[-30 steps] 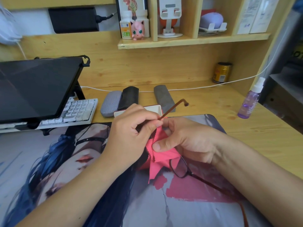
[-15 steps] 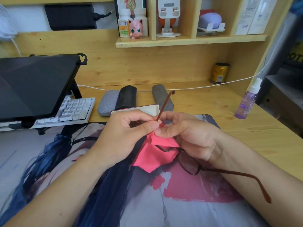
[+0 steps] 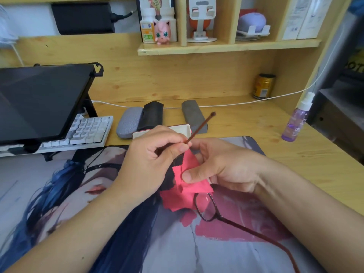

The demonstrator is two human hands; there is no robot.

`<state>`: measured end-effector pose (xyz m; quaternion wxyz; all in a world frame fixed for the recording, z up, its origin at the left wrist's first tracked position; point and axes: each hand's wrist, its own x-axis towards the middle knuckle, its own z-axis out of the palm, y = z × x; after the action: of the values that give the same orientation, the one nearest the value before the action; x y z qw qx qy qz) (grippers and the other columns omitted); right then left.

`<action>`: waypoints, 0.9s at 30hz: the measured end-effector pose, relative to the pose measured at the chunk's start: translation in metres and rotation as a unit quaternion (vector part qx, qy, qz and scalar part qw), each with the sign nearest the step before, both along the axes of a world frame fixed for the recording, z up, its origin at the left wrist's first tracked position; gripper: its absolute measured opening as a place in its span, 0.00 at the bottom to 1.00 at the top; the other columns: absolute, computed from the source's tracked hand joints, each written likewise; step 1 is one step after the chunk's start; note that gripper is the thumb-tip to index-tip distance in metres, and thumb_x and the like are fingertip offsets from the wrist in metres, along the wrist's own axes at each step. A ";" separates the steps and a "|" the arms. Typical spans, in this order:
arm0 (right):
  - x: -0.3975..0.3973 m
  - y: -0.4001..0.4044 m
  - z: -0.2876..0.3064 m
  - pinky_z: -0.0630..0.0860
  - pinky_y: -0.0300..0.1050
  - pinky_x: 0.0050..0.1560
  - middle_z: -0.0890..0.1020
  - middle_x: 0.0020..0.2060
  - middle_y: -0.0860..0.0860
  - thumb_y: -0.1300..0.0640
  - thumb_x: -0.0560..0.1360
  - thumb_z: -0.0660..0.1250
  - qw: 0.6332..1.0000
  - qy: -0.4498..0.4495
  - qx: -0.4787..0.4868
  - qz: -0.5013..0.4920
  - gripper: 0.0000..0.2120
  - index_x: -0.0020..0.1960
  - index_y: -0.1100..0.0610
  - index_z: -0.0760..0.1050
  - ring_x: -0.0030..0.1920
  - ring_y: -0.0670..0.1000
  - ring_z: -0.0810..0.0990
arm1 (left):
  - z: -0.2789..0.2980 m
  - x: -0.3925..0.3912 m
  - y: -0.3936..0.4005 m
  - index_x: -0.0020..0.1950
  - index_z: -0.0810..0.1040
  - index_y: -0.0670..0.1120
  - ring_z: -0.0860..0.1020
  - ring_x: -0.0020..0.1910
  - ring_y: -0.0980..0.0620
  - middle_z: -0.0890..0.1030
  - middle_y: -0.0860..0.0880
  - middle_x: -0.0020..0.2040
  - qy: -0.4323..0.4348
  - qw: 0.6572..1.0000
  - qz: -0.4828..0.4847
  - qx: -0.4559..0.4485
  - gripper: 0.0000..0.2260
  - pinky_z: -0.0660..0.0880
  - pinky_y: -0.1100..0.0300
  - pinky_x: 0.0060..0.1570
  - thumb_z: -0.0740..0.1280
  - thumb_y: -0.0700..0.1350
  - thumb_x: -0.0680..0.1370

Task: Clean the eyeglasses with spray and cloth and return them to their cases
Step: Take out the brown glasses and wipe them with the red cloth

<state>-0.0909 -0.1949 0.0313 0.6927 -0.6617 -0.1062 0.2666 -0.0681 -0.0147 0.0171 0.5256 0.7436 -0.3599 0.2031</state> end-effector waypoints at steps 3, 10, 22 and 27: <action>0.001 0.003 -0.001 0.68 0.68 0.62 0.77 0.52 0.71 0.70 0.66 0.75 0.999 -0.021 0.012 -0.040 0.28 0.64 0.70 0.70 0.53 0.66 0.76 | 0.000 -0.002 -0.004 0.46 0.83 0.50 0.80 0.44 0.53 0.81 0.58 0.41 0.001 1.000 -0.010 -0.004 0.06 0.73 0.65 0.47 0.71 0.40 0.76; 0.006 -0.002 0.005 0.80 0.45 0.44 0.81 0.43 0.60 0.74 0.71 0.70 0.982 -0.011 0.091 -0.167 0.14 0.54 0.64 0.77 0.40 0.54 0.82 | 0.001 0.002 -0.003 0.46 0.83 0.56 0.81 0.45 0.55 0.84 0.58 0.43 0.011 0.999 0.024 -0.036 0.08 0.74 0.64 0.48 0.71 0.42 0.76; 0.043 -0.075 -0.012 0.76 0.37 0.52 0.82 0.52 0.50 0.50 0.79 0.69 0.828 -0.184 -0.470 -0.242 0.15 0.64 0.50 0.74 0.48 0.50 0.81 | 0.003 0.012 0.020 0.49 0.81 0.61 0.82 0.47 0.56 0.84 0.58 0.45 0.011 0.974 0.177 -0.142 0.12 0.76 0.64 0.50 0.70 0.42 0.80; 0.035 -0.056 0.002 0.72 0.48 0.53 0.81 0.51 0.52 0.47 0.84 0.57 0.767 -0.373 -0.284 -0.439 0.15 0.55 0.53 0.80 0.53 0.53 0.79 | 0.009 0.015 0.025 0.50 0.83 0.50 0.79 0.42 0.60 0.83 0.55 0.42 0.058 0.950 0.223 -0.209 0.05 0.74 0.67 0.46 0.68 0.42 0.81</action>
<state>-0.0559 -0.2511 0.0332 0.4205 -0.8501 0.0261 -0.3161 -0.0529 0.0100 0.0260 0.6307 0.6887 -0.1028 0.3425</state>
